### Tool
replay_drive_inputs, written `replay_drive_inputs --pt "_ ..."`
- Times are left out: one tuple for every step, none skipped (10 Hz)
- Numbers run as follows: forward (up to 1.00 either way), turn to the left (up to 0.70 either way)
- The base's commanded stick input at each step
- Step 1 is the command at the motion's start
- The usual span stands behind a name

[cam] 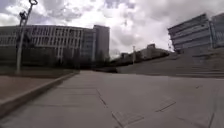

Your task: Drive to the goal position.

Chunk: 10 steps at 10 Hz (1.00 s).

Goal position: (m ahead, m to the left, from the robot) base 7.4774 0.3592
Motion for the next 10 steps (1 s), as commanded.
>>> replay_drive_inputs --pt "1.0 0.04" --pt "1.0 0.04" --pt "1.0 0.04" --pt "1.0 0.04" --pt "1.0 0.04" --pt "1.0 0.04" --pt "1.0 0.04" --pt "1.0 0.04" --pt "1.0 0.04" --pt "1.0 0.04"
